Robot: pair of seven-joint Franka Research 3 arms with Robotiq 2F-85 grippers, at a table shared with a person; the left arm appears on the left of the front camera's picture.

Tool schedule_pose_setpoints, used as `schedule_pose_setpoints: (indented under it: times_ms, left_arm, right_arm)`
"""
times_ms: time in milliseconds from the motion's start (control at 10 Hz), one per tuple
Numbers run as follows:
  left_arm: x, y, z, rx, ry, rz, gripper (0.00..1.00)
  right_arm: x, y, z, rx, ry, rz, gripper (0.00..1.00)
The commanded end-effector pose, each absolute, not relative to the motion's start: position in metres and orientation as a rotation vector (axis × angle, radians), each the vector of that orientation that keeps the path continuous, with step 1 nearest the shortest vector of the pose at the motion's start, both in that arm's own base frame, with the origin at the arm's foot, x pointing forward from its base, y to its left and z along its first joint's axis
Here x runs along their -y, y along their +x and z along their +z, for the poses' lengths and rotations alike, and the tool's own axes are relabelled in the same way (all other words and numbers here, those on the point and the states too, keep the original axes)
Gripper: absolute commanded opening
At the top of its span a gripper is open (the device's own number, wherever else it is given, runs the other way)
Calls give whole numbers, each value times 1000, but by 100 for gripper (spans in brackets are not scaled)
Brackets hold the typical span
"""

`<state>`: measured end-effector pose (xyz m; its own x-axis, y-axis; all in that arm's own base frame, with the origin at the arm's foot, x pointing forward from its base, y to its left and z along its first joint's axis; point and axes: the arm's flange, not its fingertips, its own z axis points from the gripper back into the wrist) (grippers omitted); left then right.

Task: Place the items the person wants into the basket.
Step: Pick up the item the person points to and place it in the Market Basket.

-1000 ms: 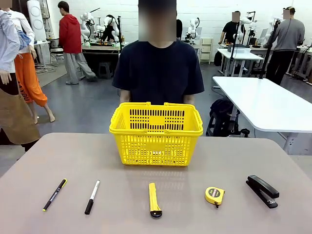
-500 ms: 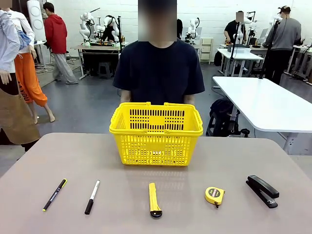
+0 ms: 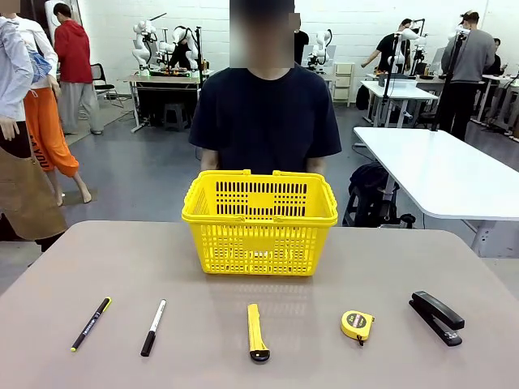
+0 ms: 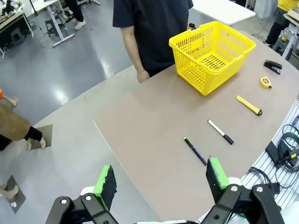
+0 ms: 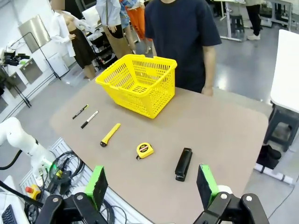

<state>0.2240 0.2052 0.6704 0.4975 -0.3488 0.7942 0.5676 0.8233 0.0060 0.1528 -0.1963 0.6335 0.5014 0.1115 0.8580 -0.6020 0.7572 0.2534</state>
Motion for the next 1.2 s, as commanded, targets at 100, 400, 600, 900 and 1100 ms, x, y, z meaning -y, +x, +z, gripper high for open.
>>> schedule_pose_setpoints:
  times_ms: [100,400,600,900,1100]
  left_arm:
    - [-200,227,671,887,-274,-586,100]
    - [-200,227,671,887,-274,-586,100]
    - [-204,223,674,947,-329,-609,100]
    - [-202,224,674,927,-314,-578,100]
    - [-202,224,674,927,-314,-578,100]
  right_arm:
    - [195,154,633,960,588,471,100]
    - [195,154,633,960,588,471,100]
    - [195,154,633,960,588,471,100]
    - [195,154,633,960,588,471,100]
    - [195,154,633,960,588,471,100]
